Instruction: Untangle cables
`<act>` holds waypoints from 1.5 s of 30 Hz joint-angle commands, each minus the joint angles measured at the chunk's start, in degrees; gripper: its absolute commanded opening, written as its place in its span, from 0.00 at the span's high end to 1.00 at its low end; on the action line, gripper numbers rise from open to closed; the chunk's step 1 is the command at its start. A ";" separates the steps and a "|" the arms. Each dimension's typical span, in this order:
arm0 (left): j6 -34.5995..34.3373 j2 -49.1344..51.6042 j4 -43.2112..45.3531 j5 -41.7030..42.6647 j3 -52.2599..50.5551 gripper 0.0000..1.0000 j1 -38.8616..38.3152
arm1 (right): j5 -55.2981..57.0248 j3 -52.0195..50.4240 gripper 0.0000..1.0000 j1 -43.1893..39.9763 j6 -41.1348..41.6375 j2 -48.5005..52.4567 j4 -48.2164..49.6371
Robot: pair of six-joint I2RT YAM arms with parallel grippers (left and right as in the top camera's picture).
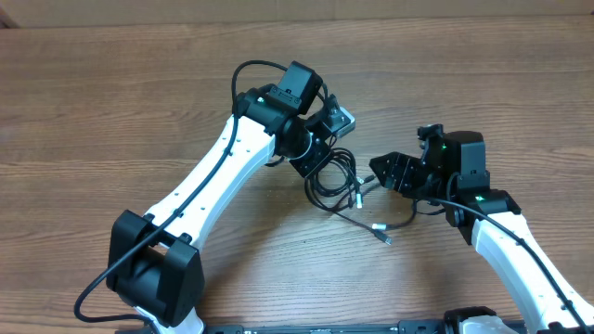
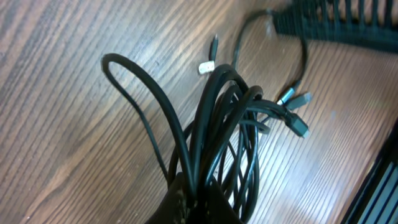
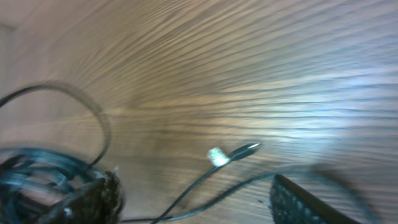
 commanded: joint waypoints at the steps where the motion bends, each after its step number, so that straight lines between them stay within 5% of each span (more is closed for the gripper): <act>1: 8.31 -1.07 -2.08 2.51 1.01 0.96 0.39 | 2.36 1.16 0.21 -0.07 2.64 -0.11 1.77; 9: 13.29 -1.07 -2.36 14.03 1.01 0.96 0.39 | -23.15 1.16 0.28 -0.04 -9.62 -0.11 2.08; 23: 13.27 -1.07 -2.10 17.05 1.01 0.96 0.42 | -25.70 1.16 0.39 -0.04 -10.69 -0.11 -1.16; 31: 10.62 -1.01 -2.95 5.31 0.98 0.96 0.42 | -23.15 1.16 0.31 -0.13 -10.88 -0.11 -0.37; 45: 6.34 -1.01 -0.63 18.27 0.98 0.96 0.20 | -24.50 1.16 0.32 -0.07 -13.90 -0.11 1.42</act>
